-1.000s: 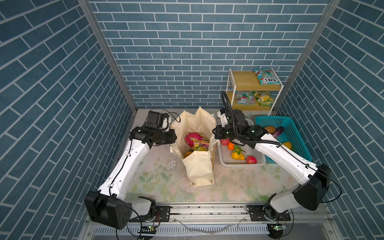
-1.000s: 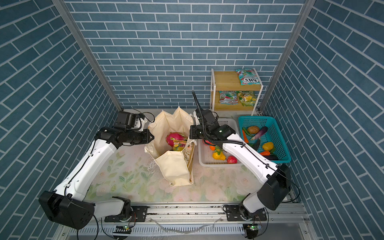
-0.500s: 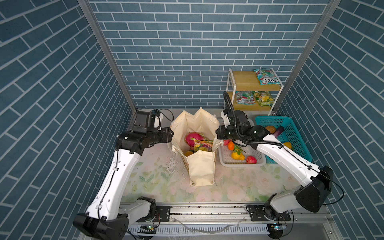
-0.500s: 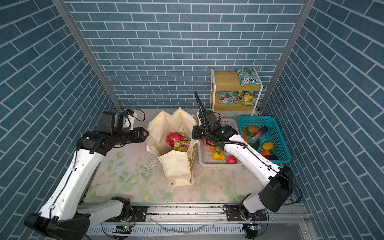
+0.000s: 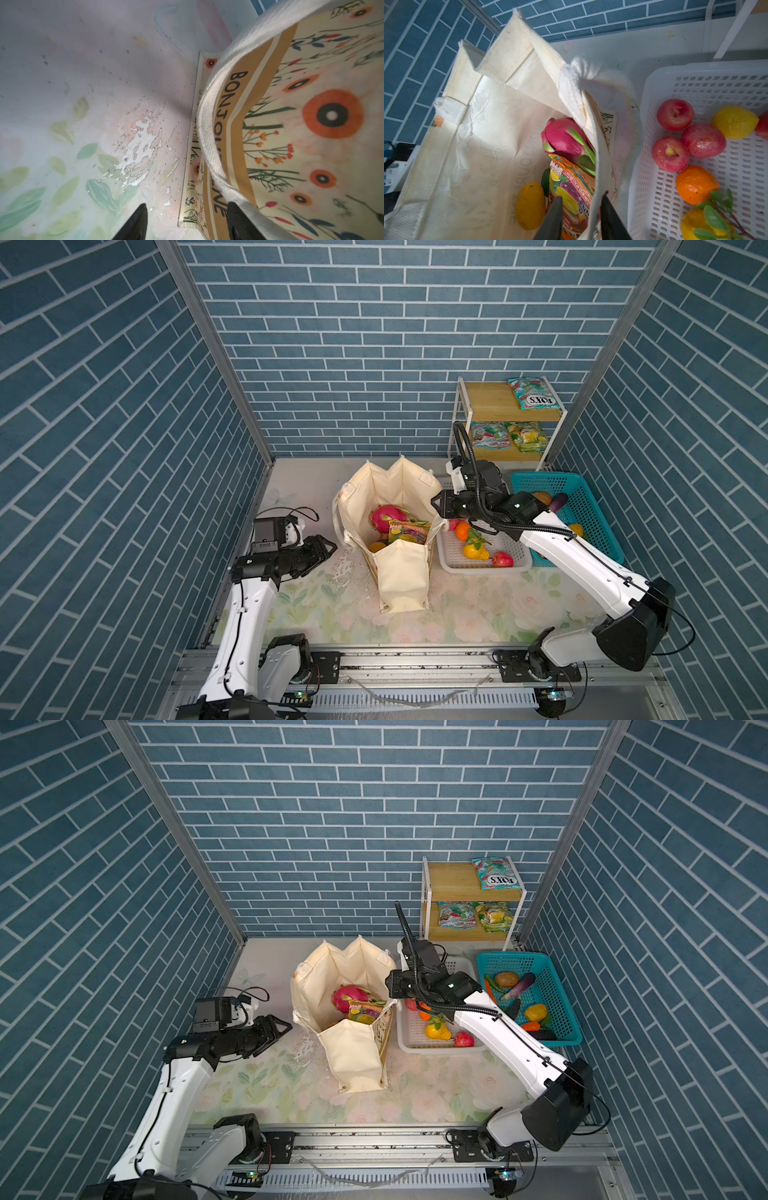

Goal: Place the food into the grocery bag and tie it

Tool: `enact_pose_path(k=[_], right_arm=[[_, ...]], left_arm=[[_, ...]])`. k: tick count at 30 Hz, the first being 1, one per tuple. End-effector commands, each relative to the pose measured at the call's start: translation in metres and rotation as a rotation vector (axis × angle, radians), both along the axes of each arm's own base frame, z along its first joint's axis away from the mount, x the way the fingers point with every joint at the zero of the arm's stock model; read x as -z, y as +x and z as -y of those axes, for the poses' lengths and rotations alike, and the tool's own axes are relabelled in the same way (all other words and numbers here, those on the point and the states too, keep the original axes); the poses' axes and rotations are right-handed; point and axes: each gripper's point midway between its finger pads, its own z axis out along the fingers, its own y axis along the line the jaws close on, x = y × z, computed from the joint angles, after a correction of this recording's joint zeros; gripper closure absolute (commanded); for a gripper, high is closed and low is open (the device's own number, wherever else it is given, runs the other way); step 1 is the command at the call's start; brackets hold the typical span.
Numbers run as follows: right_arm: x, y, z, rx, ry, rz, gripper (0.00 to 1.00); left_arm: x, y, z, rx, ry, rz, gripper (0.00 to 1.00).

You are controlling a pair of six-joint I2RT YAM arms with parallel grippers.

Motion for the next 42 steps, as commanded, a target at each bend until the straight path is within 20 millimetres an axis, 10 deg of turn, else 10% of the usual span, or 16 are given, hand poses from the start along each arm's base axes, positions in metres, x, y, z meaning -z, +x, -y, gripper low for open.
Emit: enact_pose_path(k=[1, 18, 42], right_arm=[[-0.012, -0.006, 0.002, -0.019, 0.023, 0.028, 0.62], [-0.015, -0.008, 0.002, -0.023, 0.033, 0.029, 0.61], [-0.022, -0.009, 0.007, -0.016, 0.040, 0.051, 0.65]], left_arm=[[-0.020, 0.023, 0.009, 0.006, -0.101, 0.115, 0.37], [0.013, 0.063, 0.019, -0.029, -0.155, 0.104, 0.41], [0.014, 0.055, 0.024, -0.002, -0.143, 0.087, 0.88]])
